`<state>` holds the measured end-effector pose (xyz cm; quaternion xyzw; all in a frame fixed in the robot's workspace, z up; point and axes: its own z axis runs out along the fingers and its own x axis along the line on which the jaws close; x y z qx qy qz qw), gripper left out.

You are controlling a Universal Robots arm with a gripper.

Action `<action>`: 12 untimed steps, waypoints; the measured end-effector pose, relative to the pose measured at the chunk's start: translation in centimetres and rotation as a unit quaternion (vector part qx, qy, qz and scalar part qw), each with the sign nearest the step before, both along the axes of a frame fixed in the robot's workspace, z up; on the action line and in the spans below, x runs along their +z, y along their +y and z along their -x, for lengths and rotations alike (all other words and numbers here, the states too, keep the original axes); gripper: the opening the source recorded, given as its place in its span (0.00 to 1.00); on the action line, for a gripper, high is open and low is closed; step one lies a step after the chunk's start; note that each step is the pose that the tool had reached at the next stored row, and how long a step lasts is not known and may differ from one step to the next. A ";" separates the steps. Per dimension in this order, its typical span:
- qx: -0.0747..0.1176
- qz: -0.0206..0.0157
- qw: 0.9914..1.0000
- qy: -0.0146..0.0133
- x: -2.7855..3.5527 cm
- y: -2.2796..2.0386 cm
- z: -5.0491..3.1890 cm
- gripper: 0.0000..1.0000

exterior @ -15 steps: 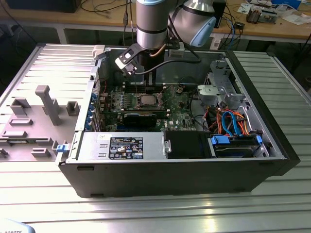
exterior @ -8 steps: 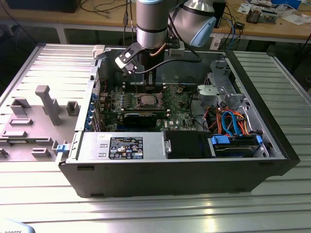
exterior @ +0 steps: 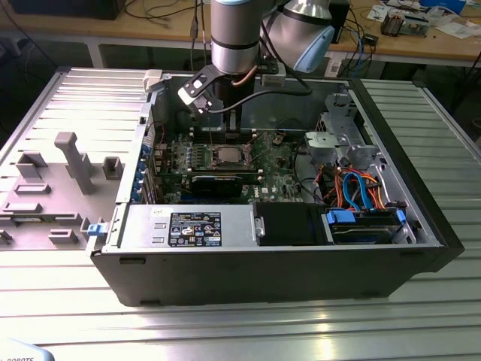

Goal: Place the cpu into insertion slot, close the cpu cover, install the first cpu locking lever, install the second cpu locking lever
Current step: 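Close the cpu cover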

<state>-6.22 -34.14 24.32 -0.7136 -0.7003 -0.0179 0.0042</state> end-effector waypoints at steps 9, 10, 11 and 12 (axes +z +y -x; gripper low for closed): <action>0.000 -0.004 1.000 0.000 0.42 0.00 0.00 0.11; 0.000 -0.006 1.000 0.000 0.43 0.00 0.00 0.11; 0.000 -0.006 1.000 0.000 0.44 0.00 0.00 0.11; 0.000 -0.006 1.000 0.000 0.45 0.00 0.00 0.11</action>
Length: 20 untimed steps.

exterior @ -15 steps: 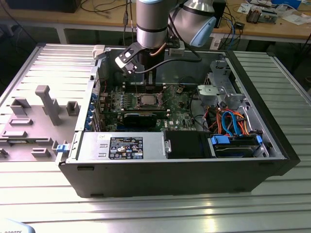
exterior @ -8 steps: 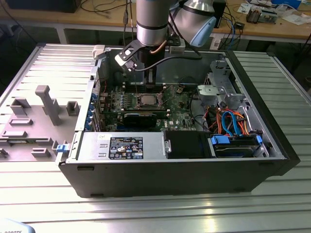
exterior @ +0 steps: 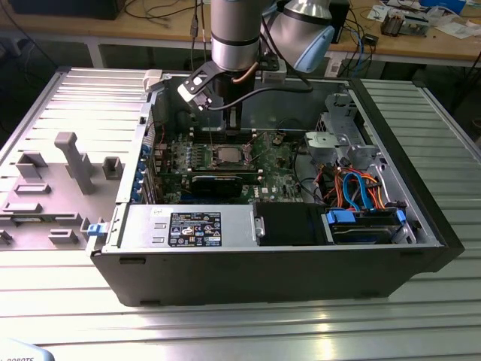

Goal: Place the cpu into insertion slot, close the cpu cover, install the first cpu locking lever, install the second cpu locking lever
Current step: 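Close the cpu cover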

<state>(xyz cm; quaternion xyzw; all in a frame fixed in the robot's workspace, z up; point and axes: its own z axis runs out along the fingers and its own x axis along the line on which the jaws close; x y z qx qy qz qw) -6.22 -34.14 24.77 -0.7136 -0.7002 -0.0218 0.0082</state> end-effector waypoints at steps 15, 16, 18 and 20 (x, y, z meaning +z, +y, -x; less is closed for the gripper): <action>0.000 0.000 1.000 0.000 0.38 0.00 0.00 0.11; 0.000 0.000 1.000 0.000 0.40 0.00 0.00 0.11; 0.000 0.000 1.000 0.000 0.63 0.00 0.00 0.11; 0.000 0.000 1.000 0.000 0.85 0.00 0.00 0.11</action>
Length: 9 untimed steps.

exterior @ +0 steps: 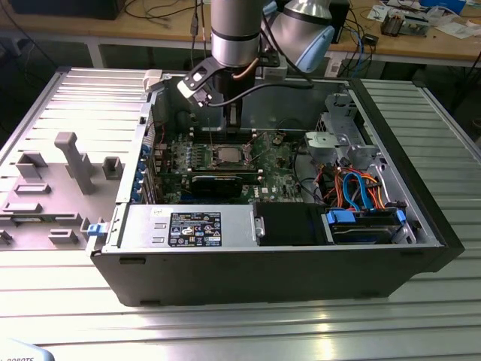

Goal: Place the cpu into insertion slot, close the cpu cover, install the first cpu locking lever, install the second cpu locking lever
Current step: 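Close the cpu cover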

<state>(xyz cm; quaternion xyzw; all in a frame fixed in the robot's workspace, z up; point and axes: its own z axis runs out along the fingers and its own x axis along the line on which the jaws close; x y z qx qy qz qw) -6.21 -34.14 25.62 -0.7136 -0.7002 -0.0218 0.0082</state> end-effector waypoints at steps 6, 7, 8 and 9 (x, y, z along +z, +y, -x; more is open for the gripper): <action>0.000 0.000 1.000 0.000 0.52 0.00 0.00 0.11; 0.000 0.000 1.000 0.000 0.62 0.00 0.00 0.11; 0.000 0.000 1.000 0.000 0.72 0.00 0.00 0.11; 0.000 0.000 1.000 0.000 0.82 0.00 0.00 0.11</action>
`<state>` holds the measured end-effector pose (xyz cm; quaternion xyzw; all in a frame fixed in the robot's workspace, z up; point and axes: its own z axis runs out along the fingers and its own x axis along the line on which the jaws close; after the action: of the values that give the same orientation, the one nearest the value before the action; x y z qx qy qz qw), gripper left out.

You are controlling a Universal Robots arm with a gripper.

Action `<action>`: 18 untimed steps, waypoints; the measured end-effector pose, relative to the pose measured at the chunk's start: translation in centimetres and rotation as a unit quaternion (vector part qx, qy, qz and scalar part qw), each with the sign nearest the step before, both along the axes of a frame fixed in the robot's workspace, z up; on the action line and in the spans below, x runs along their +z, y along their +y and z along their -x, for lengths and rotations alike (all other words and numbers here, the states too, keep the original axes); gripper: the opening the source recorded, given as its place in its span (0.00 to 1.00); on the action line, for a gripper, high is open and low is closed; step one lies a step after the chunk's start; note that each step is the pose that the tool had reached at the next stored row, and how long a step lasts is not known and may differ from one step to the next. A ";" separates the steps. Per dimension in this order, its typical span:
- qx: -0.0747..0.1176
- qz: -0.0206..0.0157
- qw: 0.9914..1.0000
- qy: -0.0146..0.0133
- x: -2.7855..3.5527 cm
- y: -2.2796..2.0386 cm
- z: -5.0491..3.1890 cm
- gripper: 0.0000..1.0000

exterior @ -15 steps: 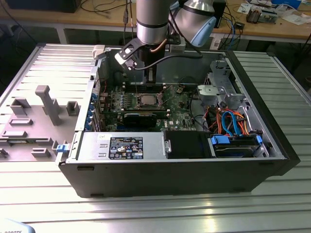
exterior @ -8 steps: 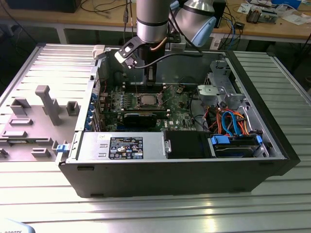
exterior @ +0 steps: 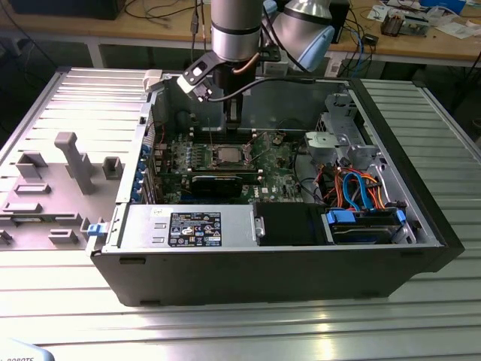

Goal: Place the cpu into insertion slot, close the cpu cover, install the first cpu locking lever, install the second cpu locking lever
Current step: 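Close the cpu cover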

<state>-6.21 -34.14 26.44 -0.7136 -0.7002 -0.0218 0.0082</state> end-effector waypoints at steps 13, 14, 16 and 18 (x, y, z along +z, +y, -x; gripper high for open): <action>0.000 0.000 1.000 0.000 0.79 0.00 -0.06 0.11; 0.000 0.000 1.000 0.000 0.78 0.00 -0.07 0.11; 0.000 0.000 1.000 0.000 0.78 0.00 -0.10 0.11; 0.000 0.000 1.000 0.000 0.78 0.00 -0.13 0.11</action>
<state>-6.08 -34.14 27.22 -0.7136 -0.7002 -0.0218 0.0082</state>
